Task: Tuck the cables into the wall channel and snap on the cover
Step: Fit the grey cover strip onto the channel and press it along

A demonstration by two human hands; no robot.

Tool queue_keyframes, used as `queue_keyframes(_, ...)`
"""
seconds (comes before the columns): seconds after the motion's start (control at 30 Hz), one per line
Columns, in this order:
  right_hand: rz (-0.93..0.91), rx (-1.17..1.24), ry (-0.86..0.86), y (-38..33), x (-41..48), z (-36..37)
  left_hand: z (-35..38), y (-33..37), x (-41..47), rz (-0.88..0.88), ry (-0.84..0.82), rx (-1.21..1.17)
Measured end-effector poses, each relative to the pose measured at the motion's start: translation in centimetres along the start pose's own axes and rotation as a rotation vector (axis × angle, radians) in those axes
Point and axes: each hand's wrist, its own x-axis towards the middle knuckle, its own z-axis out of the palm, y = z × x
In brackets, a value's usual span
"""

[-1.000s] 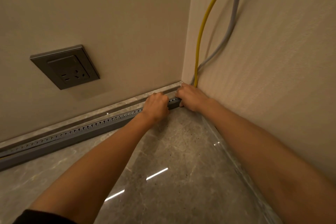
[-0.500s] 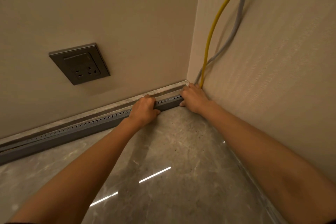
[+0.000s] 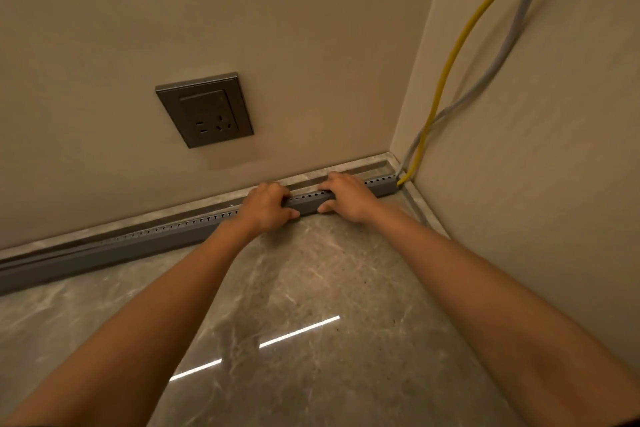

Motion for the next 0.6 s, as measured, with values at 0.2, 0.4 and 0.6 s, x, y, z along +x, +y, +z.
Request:
queue_keyframes(0.2,0.034,0.03,0.062,0.2,0.3,0.4,0.6,0.6,-0.2,0.027,0.096,0.059)
queue_keyframes(0.4,0.036,0.015,0.062,-0.1,0.5,0.0,0.6,0.4,0.1,0.009,0.108,0.008)
queue_keyframes(0.6,0.028,-0.033,0.054,-0.5,0.3,-0.1,0.2,-1.7,-1.0,0.007,0.101,-0.123)
